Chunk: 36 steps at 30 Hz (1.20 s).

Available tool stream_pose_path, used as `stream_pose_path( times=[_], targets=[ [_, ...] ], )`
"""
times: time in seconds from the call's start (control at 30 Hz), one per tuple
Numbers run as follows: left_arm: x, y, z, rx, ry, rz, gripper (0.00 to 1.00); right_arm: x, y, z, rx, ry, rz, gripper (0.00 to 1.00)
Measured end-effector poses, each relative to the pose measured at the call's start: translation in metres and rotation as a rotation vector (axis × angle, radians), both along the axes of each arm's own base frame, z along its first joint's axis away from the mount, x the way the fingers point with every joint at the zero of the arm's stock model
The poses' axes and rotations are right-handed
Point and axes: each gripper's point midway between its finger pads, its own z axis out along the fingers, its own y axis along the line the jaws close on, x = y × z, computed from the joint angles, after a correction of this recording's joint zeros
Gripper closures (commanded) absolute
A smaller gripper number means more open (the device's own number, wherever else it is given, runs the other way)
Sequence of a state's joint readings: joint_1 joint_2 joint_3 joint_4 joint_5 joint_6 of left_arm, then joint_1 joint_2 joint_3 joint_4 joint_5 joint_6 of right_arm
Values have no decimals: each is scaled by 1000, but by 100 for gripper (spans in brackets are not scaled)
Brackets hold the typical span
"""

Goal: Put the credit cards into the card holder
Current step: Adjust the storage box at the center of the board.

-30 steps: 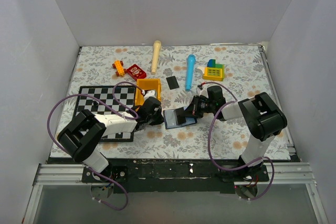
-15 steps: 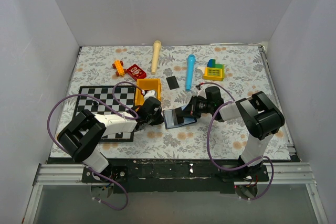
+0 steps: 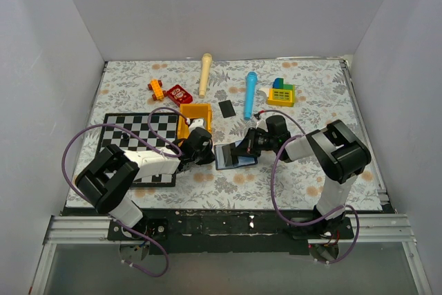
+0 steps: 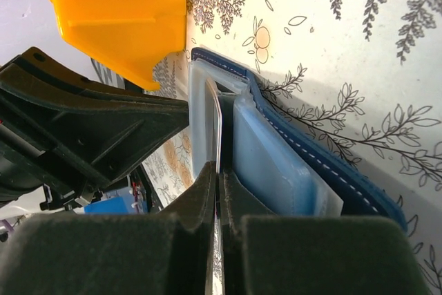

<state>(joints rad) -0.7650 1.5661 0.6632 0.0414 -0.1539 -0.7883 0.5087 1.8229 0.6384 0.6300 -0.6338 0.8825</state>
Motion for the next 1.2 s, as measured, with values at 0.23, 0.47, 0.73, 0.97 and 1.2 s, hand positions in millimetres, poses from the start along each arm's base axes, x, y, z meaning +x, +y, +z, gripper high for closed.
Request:
stream_pose_path(
  times=[0.23,0.47,0.73,0.97,1.2],
  targets=[
    [0,1,0,4,-2,2,100,-5,4,-3,-20,11,-1,57],
    [0,0,0,-1,-3,1,100,-14,1,6,-93,-16,32,54],
    [-1,-2,0,-6,0,-6,100,-10,-22,15,-294,-74,24,53],
    [-1,-4,0,-11,0,-10,100,-14,-42,4,-417,-66,18,72],
    [0,-5,1,-12,0,-11,100,-15,-49,-2,-456,-62,14,96]
  ],
)
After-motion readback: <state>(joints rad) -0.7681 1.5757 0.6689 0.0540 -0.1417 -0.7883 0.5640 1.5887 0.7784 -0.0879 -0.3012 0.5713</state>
